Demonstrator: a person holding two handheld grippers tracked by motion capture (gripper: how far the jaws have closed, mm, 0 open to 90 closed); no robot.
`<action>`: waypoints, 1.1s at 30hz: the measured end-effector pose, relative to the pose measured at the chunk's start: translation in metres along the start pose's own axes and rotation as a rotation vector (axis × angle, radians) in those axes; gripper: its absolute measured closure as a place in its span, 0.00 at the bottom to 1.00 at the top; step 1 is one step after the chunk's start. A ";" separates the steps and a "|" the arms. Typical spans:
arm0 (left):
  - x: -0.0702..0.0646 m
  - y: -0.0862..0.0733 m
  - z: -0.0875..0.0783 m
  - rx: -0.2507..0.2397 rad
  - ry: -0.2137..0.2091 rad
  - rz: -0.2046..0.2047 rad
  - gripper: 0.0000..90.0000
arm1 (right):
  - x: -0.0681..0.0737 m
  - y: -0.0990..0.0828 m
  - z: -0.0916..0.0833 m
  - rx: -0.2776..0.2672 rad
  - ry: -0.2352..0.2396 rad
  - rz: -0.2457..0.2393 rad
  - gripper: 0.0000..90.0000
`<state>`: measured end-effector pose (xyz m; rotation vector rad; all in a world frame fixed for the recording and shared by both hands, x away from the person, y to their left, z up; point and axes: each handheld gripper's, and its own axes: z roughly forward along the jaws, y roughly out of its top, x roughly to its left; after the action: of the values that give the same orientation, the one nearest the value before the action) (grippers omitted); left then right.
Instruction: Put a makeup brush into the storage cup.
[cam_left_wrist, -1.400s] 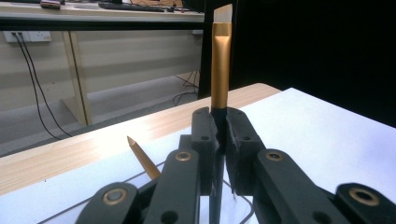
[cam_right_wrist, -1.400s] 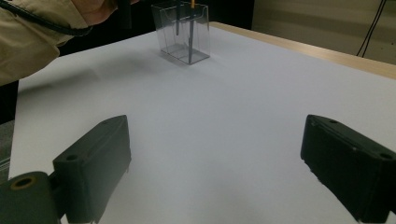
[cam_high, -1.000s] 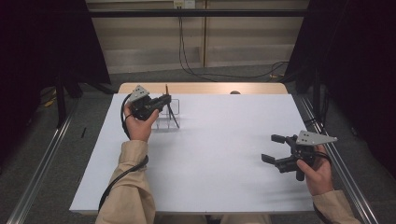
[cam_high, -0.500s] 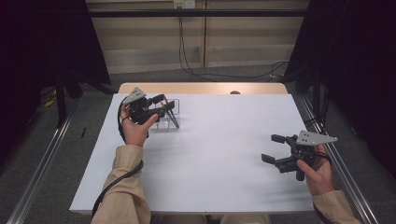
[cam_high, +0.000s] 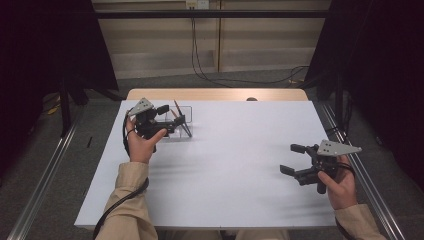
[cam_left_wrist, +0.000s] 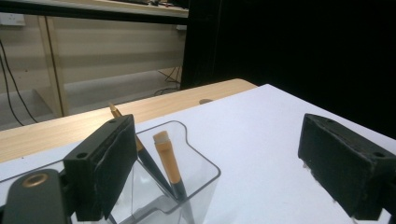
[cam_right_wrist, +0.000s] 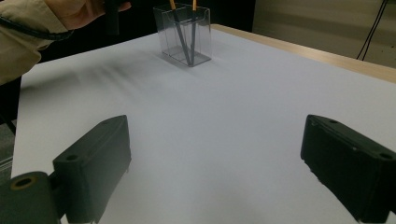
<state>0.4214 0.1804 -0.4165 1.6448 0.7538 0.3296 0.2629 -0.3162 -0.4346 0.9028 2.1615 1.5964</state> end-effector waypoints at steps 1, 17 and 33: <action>0.000 0.000 -0.001 0.001 -0.002 0.000 0.10 | 0.000 0.000 0.000 0.000 0.001 0.000 0.09; -0.006 -0.009 -0.009 0.017 -0.017 -0.004 0.05 | 0.000 0.000 0.000 0.004 0.001 0.000 0.09; -0.013 -0.019 -0.025 0.022 -0.051 -0.005 0.02 | 0.002 -0.001 0.000 0.009 -0.006 -0.003 0.09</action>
<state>0.3916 0.1922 -0.4266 1.6657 0.7247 0.2758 0.2614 -0.3151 -0.4349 0.9054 2.1667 1.5820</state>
